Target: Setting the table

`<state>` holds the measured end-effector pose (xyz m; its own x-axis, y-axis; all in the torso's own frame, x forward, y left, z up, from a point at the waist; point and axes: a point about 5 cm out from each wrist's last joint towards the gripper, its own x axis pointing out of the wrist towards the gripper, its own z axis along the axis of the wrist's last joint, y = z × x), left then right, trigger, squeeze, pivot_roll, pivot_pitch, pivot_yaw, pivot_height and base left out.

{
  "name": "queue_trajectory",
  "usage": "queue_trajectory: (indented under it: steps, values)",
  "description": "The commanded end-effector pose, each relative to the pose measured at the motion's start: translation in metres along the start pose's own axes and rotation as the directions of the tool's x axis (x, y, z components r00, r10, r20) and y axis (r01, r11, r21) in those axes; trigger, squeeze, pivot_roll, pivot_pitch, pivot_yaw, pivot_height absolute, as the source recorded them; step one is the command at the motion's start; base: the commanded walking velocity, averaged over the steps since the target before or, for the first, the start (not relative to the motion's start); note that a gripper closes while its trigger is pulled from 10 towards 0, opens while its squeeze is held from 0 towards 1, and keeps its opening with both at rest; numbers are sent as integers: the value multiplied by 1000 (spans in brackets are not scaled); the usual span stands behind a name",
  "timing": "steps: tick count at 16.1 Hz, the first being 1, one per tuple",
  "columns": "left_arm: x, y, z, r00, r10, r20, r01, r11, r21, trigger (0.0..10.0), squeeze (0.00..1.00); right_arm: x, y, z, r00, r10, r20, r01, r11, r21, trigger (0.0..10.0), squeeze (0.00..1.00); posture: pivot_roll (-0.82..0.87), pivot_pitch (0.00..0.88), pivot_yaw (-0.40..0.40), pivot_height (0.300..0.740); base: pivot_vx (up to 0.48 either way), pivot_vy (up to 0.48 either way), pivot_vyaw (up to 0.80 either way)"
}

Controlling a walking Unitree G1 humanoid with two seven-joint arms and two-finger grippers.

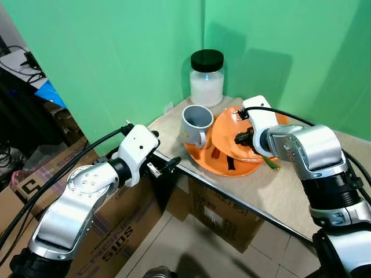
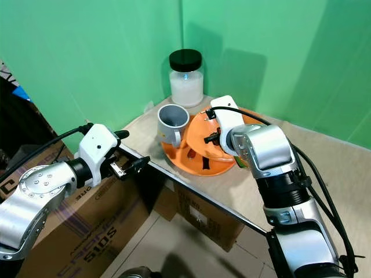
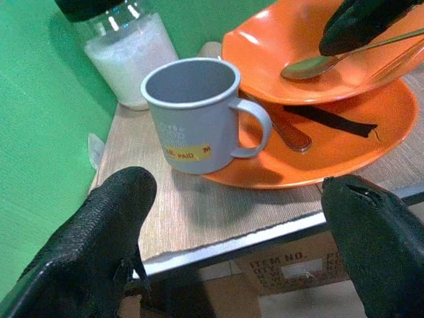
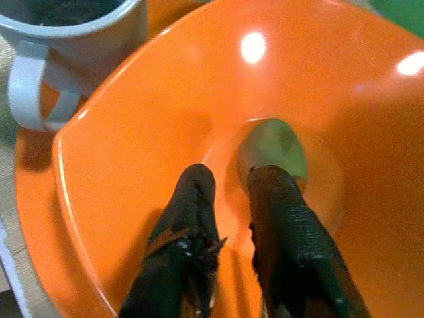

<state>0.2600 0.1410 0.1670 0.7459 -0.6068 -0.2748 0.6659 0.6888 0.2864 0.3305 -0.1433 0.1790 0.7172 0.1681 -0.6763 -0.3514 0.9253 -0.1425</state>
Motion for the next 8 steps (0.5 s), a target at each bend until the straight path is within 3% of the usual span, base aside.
queue_trajectory:
  steps: [1, 8]
  values:
    - [1, 1, 2, 1000, 3, 4, -3, 1000, 11, 10000, 0, -3, 0, 4, 1000, -16, 17, 16, 1000, -12, 10000, 1000, 69, 0, 121, 740, 0, 0, 0]
    - [3, 0, 1, 1000, 6, 3, -7, 1000, 10, 10000, 0, -1, -8, -1, 998, -45, -31, 44, 998, -45, 10000, 1000, 67, 0, 117, 740, 0, 0, 0]
